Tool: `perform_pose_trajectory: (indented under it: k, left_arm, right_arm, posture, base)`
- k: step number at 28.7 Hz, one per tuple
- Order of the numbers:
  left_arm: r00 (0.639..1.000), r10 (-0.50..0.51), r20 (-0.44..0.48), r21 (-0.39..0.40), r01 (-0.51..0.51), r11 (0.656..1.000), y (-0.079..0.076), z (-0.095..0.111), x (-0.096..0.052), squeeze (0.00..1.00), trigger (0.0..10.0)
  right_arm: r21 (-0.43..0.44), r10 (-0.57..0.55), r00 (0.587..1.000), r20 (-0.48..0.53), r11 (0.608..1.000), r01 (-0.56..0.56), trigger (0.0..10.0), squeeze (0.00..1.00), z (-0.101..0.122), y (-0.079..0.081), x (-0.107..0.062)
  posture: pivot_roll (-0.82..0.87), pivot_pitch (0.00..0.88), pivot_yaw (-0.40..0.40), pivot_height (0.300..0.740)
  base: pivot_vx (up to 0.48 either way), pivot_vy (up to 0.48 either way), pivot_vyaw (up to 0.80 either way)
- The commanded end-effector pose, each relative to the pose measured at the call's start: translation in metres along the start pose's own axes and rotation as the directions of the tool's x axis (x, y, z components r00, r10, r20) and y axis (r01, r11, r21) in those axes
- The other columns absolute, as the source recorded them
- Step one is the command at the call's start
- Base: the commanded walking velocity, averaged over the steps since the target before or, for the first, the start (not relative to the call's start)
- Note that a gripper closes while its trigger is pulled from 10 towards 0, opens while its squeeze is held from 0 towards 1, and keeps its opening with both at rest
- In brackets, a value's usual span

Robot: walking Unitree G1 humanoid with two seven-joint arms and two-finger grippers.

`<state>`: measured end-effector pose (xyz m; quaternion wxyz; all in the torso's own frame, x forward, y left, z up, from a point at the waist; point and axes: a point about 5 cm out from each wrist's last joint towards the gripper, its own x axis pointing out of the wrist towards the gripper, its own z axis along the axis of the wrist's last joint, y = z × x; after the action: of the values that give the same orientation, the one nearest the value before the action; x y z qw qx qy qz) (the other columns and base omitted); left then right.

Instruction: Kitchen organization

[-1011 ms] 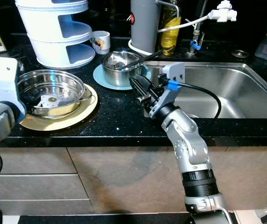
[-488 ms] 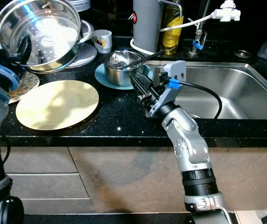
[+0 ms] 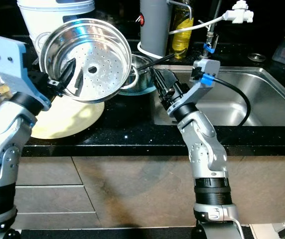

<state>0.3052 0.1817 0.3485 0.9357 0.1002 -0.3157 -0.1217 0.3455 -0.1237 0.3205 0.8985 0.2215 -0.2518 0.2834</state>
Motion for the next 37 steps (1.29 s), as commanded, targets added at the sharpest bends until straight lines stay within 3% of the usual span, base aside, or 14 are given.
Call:
perform_pose_trajectory:
  k: [1, 5, 9, 10, 15, 24, 29, 30, 31, 32, 37]
  left_arm:
    - [1.0, -0.011, 0.015, 0.046, 0.011, 0.999, 0.002, 0.001, -0.002, 0.0, 0.0]
    - [1.0, -0.028, 0.01, 0.064, 0.028, 0.998, 0.001, -0.001, -0.002, 0.0, 0.0]
    - [0.999, -0.047, 0.021, 0.082, 0.045, 0.996, 0.0, -0.002, -0.002, 0.0, 0.0]
    - [0.999, -0.047, 0.025, 0.075, 0.045, 0.996, 0.0, -0.002, -0.001, 0.0, 0.0]
    - [0.997, -0.068, 0.035, 0.064, 0.065, 0.996, -0.005, -0.003, 0.0, 0.0, 0.0]
    - [0.992, -0.114, 0.059, 0.044, 0.111, 0.993, -0.011, -0.002, 0.0, 0.0, 0.0]
    - [0.988, -0.139, 0.062, 0.066, 0.135, 0.989, -0.013, -0.001, -0.001, 0.0, 0.0]
    - [0.988, -0.138, 0.064, 0.064, 0.134, 0.989, -0.013, -0.001, -0.001, 0.0, 0.0]
    - [0.988, -0.137, 0.065, 0.064, 0.133, 0.989, -0.013, -0.001, -0.001, 0.0, 0.0]
    - [0.987, -0.143, 0.067, 0.072, 0.138, 0.988, -0.014, 0.0, -0.001, 0.0, 0.0]
    - [0.982, -0.178, 0.07, 0.115, 0.17, 0.979, -0.015, 0.001, -0.002, 0.0, 0.0]
  right_arm:
    - [0.057, 0.01, 0.999, 0.052, 0.998, -0.013, 10.0, 1.0, 0.012, 0.002, 0.002]
    - [0.151, 0.019, 0.996, 0.081, 0.988, -0.032, 10.0, 1.0, 0.02, 0.002, 0.003]
    - [0.132, 0.136, 0.99, 0.025, 0.982, -0.138, 10.0, 1.0, 0.021, 0.013, 0.004]
    - [0.092, 0.201, 0.98, -0.014, 0.976, -0.199, 10.0, 0.0, 0.019, 0.022, 0.002]
    - [-0.004, 0.233, 0.966, -0.11, 0.972, -0.235, 10.0, 0.0, 0.007, 0.027, 0.0]
    - [-0.045, 0.231, 0.955, -0.186, 0.969, -0.243, 10.0, 0.0, -0.002, 0.027, -0.002]
    - [-0.063, 0.129, 0.97, -0.207, 0.988, -0.144, 10.0, 0.0, -0.004, 0.015, -0.001]
    - [-0.059, 0.115, 0.973, -0.202, 0.99, -0.129, 6.5, 0.0, -0.003, 0.012, 0.0]
    - [-0.056, 0.108, 0.974, -0.199, 0.991, -0.122, 4.8, 0.0, -0.003, 0.011, 0.0]
    - [-0.05, 0.098, 0.976, -0.195, 0.993, -0.11, 0.0, 0.0, -0.002, 0.009, 0.0]
    - [-0.045, 0.082, 0.979, -0.186, 0.995, -0.092, 0.0, 0.0, -0.001, 0.006, 0.0]
  posture:
    - [0.07, 0.188, -0.021, 0.74]
    - [0.07, 0.188, -0.021, 0.74]
    - [0.07, 0.186, -0.019, 0.74]
    - [0.07, 0.184, -0.017, 0.74]
    - [0.07, 0.185, -0.016, 0.74]
    - [0.07, 0.185, -0.016, 0.74]
    - [0.07, 0.185, -0.016, 0.74]
    - [0.07, 0.185, -0.016, 0.74]
    - [0.07, 0.185, -0.016, 0.74]
    - [0.07, 0.185, -0.016, 0.74]
    - [0.07, 0.176, -0.019, 0.74]
  base:
    - [0.0, 0.0, 0.0]
    - [0.0, 0.0, 0.0]
    - [0.0, 0.0, 0.0]
    - [0.0, 0.0, 0.0]
    - [0.0, 0.0, 0.0]
    - [0.0, 0.0, 0.0]
    - [0.0, 0.0, 0.0]
    - [0.0, 0.0, 0.0]
    - [0.0, 0.0, 0.0]
    - [0.0, 0.0, 0.0]
    - [0.0, 0.0, 0.0]
